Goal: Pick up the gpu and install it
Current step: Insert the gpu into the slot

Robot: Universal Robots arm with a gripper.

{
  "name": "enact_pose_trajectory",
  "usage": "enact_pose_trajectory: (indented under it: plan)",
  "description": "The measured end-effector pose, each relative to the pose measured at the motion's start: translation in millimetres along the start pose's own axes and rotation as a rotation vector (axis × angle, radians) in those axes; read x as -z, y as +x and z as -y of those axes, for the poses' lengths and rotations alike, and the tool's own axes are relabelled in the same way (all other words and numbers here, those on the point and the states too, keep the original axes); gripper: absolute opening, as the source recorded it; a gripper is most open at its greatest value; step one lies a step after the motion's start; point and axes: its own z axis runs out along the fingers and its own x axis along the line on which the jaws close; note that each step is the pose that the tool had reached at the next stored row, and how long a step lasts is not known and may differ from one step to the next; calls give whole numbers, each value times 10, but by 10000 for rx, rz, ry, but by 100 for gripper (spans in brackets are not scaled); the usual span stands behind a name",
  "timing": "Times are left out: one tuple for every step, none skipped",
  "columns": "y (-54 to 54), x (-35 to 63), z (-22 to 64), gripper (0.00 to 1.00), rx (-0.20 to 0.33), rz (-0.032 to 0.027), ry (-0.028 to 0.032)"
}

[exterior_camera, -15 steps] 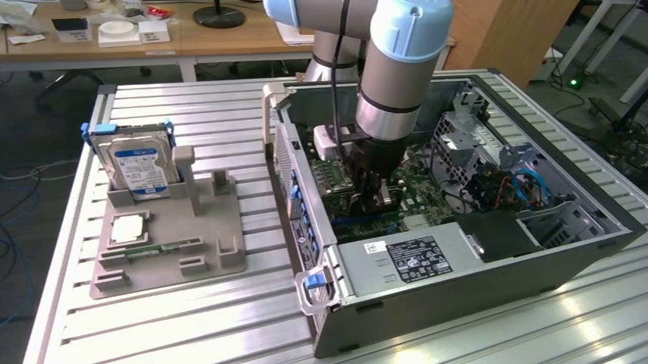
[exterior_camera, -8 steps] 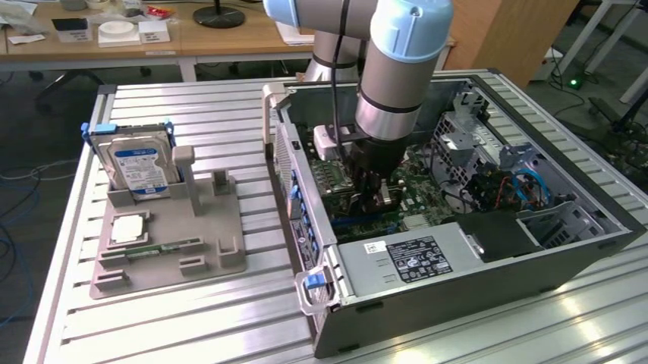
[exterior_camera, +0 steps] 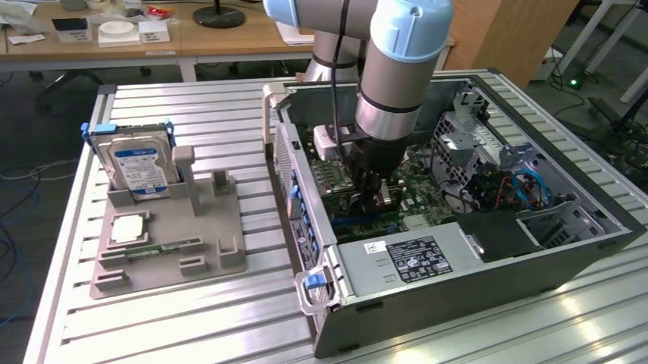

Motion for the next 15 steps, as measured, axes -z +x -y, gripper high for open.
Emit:
enact_pose_trajectory:
  plan:
    - [0, 0, 0, 27, 9, 0, 0]
    - [-1, 0, 0, 27, 22, 1, 0]
    - [-3, 0, 0, 27, 42, 1, 0]
    - [-3, 0, -1, 27, 59, 1, 0]
    - [-3, 0, 0, 27, 71, 1, -1]
    - [-4, 0, 0, 27, 80, 1, -1]
    - [-4, 0, 0, 27, 85, 2, -1]
    - [-4, 0, 0, 27, 87, 2, -1]
    - [-4, -1, 0, 27, 87, 2, -1]
    - [-4, 0, 0, 27, 88, 1, -1]
    - [-4, -1, 0, 27, 88, 2, 0]
    - [-4, -3, 0, 27, 88, 2, -1]
    - [-4, -5, 0, 27, 88, 2, -1]
    - [-4, -9, 0, 27, 88, 3, -1]
    - [-4, -13, 0, 27, 88, 3, -1]
